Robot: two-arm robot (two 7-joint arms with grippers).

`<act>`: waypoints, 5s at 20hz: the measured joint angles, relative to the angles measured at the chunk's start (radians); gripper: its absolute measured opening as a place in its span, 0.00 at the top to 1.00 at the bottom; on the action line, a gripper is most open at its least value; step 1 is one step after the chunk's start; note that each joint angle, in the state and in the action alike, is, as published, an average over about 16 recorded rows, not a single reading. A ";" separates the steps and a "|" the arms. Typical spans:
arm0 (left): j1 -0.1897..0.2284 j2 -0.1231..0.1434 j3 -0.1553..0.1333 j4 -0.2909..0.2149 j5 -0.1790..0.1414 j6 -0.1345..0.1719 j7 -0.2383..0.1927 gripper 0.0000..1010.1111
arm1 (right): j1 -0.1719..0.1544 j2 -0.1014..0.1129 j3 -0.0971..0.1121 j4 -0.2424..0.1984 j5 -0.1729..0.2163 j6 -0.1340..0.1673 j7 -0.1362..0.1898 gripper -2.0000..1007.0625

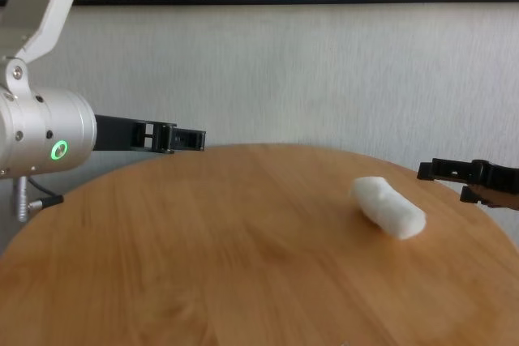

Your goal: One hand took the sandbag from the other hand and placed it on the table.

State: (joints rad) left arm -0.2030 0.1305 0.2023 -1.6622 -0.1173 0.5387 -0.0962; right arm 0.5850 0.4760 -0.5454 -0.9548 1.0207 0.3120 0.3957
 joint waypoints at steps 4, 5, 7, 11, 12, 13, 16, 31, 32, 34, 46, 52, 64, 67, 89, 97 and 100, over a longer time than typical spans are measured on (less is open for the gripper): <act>0.000 0.000 0.000 0.000 0.000 0.000 0.000 0.01 | -0.001 0.000 0.001 -0.001 0.000 -0.001 0.001 0.03; 0.000 0.000 0.000 0.000 0.000 0.000 0.000 0.01 | -0.001 0.000 0.001 -0.002 0.000 -0.001 0.002 0.02; 0.000 0.000 0.001 0.000 0.000 0.000 0.000 0.01 | -0.003 0.000 0.003 -0.004 -0.001 -0.002 0.004 0.01; 0.000 0.001 0.001 0.000 0.000 0.000 0.000 0.01 | -0.007 0.000 0.007 -0.010 -0.004 -0.004 0.010 0.01; 0.000 0.001 0.001 0.000 0.000 0.000 0.000 0.01 | -0.008 0.000 0.009 -0.012 -0.005 -0.004 0.012 0.01; 0.000 0.001 0.001 0.000 0.000 0.000 0.000 0.01 | -0.009 0.000 0.011 -0.014 -0.006 -0.005 0.014 0.01; 0.000 0.001 0.001 0.000 0.000 0.000 0.000 0.01 | -0.014 -0.001 0.017 -0.020 -0.010 -0.006 0.019 0.01; 0.000 0.001 0.001 0.000 0.000 0.000 0.000 0.01 | -0.031 -0.010 0.039 -0.043 -0.056 -0.028 0.055 0.01; 0.000 0.001 0.001 0.000 0.000 0.000 0.000 0.01 | -0.033 -0.010 0.039 -0.046 -0.062 -0.034 0.059 0.01; 0.000 0.001 0.001 0.000 0.000 0.000 0.000 0.01 | -0.035 -0.011 0.038 -0.053 -0.076 -0.048 0.067 0.01; 0.000 0.001 0.001 0.000 0.000 0.000 0.000 0.01 | -0.043 -0.024 0.024 -0.089 -0.167 -0.141 0.123 0.01; 0.000 0.001 0.001 0.000 0.000 0.000 0.000 0.01 | -0.037 -0.042 0.020 -0.088 -0.191 -0.159 0.149 0.01; 0.000 0.001 0.001 0.000 0.000 0.000 0.000 0.01 | -0.022 -0.090 0.012 -0.089 -0.229 -0.158 0.180 0.01; 0.000 0.001 0.001 0.000 0.000 0.000 0.000 0.01 | -0.021 -0.102 0.010 -0.092 -0.238 -0.155 0.184 0.01; 0.000 0.001 0.001 0.000 0.000 0.000 0.000 0.01 | -0.005 -0.163 -0.006 -0.093 -0.271 -0.139 0.217 0.01; 0.000 0.001 0.001 0.000 0.000 0.000 0.000 0.01 | 0.003 -0.180 -0.018 -0.081 -0.275 -0.136 0.228 0.01; 0.000 0.001 0.001 0.000 0.000 0.000 0.000 0.01 | 0.007 -0.185 -0.022 -0.076 -0.277 -0.136 0.232 0.01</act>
State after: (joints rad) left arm -0.2032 0.1312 0.2030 -1.6621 -0.1172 0.5383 -0.0962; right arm 0.5919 0.2905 -0.5670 -1.0305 0.7440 0.1755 0.6278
